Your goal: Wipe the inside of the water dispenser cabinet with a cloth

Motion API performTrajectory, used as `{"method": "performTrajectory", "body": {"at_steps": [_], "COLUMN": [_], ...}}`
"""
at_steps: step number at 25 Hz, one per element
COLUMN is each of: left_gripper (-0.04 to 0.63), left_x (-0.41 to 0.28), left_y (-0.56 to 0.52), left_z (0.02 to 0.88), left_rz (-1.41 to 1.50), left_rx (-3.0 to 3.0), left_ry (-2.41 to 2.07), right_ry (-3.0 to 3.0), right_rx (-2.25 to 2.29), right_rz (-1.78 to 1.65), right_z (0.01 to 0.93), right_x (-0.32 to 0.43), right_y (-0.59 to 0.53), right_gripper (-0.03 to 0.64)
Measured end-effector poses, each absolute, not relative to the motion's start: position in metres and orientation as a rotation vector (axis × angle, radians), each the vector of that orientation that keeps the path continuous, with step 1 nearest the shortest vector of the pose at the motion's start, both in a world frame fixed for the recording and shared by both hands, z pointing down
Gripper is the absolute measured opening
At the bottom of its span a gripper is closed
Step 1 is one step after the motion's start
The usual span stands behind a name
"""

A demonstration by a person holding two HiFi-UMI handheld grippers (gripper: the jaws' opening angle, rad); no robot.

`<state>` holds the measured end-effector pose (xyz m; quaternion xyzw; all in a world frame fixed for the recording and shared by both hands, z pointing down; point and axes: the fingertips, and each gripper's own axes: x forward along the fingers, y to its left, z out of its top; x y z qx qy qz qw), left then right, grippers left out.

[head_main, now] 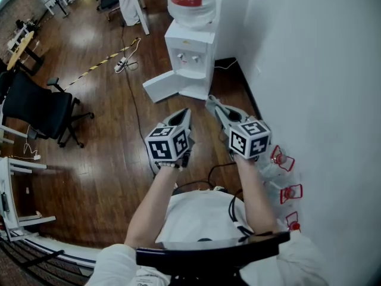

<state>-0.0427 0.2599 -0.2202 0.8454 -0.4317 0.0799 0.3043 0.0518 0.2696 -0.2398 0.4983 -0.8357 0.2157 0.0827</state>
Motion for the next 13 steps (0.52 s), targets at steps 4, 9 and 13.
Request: {"method": "performTrajectory", "body": {"at_steps": [4,9,13], "left_gripper": [-0.009,-0.009,-0.009], "left_x": [-0.058,-0.072,-0.083], "left_y": [0.269,0.280,0.287], "left_z": [-0.221,-0.217,-0.218], "left_rz": [0.209,0.220,0.220], "left_rx": [2.246,2.244,2.247], "left_ry": [-1.126,-1.103,-1.105], "right_ry": [-2.482,-2.464,-2.452], "right_rx": [1.507,1.503,1.507], "right_rz": [0.658,0.660,0.646], "right_z": [-0.237,-0.231,-0.232], "right_x": [0.034,0.015,0.005], "right_y": [0.282,0.293,0.299], "right_gripper": [0.032,0.032,0.032]}}
